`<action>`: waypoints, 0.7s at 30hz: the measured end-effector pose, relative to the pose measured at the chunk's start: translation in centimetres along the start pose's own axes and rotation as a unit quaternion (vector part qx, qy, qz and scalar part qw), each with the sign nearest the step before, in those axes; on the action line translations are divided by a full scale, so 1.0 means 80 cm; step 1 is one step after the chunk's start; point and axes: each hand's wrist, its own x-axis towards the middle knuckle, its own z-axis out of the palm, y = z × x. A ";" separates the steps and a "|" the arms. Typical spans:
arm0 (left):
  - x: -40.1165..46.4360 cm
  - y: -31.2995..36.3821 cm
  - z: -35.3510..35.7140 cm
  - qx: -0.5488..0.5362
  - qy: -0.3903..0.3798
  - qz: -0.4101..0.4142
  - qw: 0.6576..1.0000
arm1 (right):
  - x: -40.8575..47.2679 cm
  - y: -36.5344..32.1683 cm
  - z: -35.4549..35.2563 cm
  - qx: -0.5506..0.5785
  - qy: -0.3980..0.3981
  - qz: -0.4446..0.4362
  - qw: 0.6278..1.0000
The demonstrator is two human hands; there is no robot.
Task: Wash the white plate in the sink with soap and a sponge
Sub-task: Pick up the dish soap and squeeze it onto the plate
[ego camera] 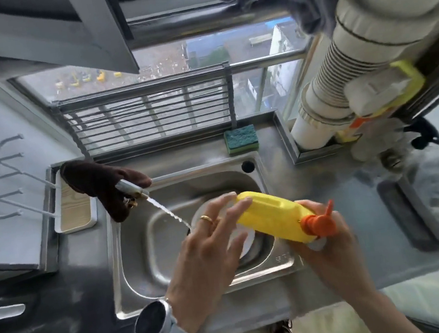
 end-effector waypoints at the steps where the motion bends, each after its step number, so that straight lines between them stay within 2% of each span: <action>1: 0.004 -0.004 0.017 -0.013 0.009 -0.020 1.000 | 0.003 0.013 -0.019 -0.034 0.026 0.012 0.999; 5: 0.013 -0.031 0.090 0.000 0.005 -0.113 0.994 | 0.018 0.081 -0.064 -0.115 0.113 0.099 0.982; 8: 0.019 -0.040 0.120 0.004 -0.019 -0.171 0.985 | 0.031 0.114 -0.082 -0.107 0.173 0.177 0.963; 11: 0.021 -0.042 0.134 0.012 -0.036 -0.197 0.980 | 0.042 0.123 -0.089 -0.101 0.218 0.218 0.946; 18: 0.007 -0.048 0.139 0.031 -0.061 -0.223 0.972 | 0.042 0.122 -0.088 -0.074 0.215 0.237 0.944; 21: -0.001 -0.053 0.133 0.034 -0.061 -0.240 0.968 | 0.031 0.115 -0.085 -0.073 0.217 0.272 0.935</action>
